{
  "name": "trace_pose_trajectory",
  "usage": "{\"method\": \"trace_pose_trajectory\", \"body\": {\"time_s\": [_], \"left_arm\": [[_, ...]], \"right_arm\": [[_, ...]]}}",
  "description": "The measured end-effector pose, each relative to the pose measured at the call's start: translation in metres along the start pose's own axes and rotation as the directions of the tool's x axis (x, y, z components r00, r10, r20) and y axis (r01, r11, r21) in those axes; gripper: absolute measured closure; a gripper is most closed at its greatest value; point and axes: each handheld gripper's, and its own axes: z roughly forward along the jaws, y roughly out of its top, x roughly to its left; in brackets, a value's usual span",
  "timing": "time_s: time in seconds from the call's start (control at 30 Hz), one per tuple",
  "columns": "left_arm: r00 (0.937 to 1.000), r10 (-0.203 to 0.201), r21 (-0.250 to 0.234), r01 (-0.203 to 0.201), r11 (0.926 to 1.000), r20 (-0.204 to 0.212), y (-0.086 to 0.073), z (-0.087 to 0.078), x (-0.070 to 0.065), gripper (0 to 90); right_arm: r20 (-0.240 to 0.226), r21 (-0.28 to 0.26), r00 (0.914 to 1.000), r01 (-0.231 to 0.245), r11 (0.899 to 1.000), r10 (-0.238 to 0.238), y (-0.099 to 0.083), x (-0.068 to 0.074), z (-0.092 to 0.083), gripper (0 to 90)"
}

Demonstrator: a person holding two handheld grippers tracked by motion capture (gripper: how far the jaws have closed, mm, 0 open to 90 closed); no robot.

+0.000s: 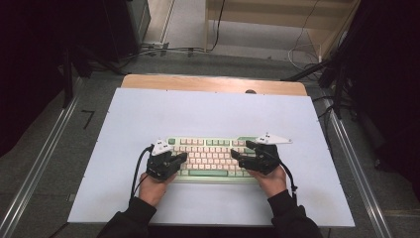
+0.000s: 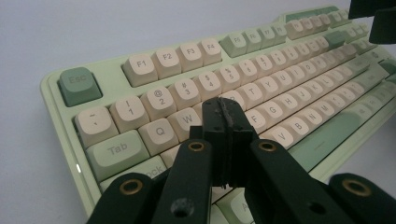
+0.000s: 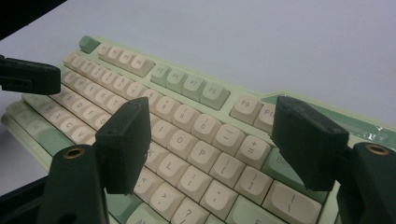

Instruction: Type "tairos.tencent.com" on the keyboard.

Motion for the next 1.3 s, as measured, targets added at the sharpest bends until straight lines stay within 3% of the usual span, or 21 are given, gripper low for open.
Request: {"method": "trace_pose_trajectory", "body": {"time_s": [0.53, 1.3], "left_arm": [[0.9997, 0.009, 0.034, -0.008, 0.9994, -0.023, 0.0001, 0.0068, -0.0012, 90.0], [0.9997, 0.007, 0.041, -0.006, 0.9991, -0.022, -0.0002, 0.0079, -0.0015, 90.0]], "right_arm": [[0.011, -0.002, 0.9999, -0.008, 1.000, 0.008, -0.0025, -0.0018, -0.0030, 26.9], [0.012, -0.006, 0.9999, -0.005, 1.000, 0.006, -0.0023, -0.0018, -0.0035, 26.8]]}}
